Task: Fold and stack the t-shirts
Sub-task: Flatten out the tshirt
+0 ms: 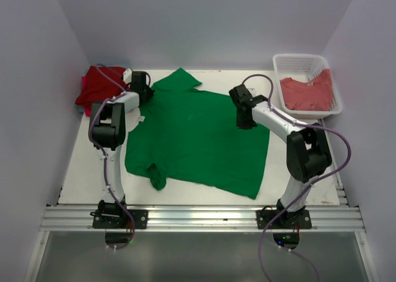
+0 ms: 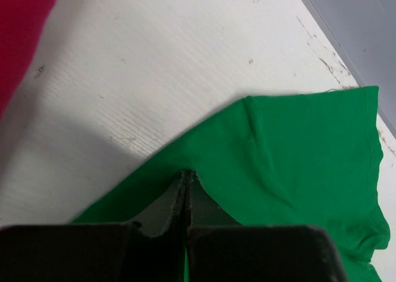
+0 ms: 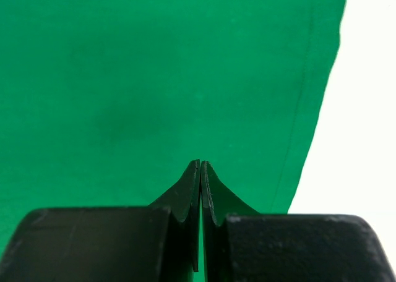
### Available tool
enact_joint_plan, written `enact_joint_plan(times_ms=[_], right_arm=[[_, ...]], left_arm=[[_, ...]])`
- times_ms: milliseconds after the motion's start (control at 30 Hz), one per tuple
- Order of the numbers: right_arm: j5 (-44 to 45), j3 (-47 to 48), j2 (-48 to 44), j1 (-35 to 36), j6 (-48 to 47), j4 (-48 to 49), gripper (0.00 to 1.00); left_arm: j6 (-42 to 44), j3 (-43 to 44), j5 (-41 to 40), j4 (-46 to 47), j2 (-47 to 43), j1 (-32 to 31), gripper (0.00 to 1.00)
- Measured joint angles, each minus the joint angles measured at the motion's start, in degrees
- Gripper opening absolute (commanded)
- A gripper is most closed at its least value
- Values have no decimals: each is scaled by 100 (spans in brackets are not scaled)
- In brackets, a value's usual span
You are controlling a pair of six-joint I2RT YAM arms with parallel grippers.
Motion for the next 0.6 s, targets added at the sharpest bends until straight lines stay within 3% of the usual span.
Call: enact_joint_plan(times_ms=[233,600], right_arm=[[234,511,555,-116,72,90,0],[74,2153,2367,-922,313,133,0]], left_arm=[[-264,-142,-79,157,-42,173,0],[-44,-361,249,398,-129,304,0]])
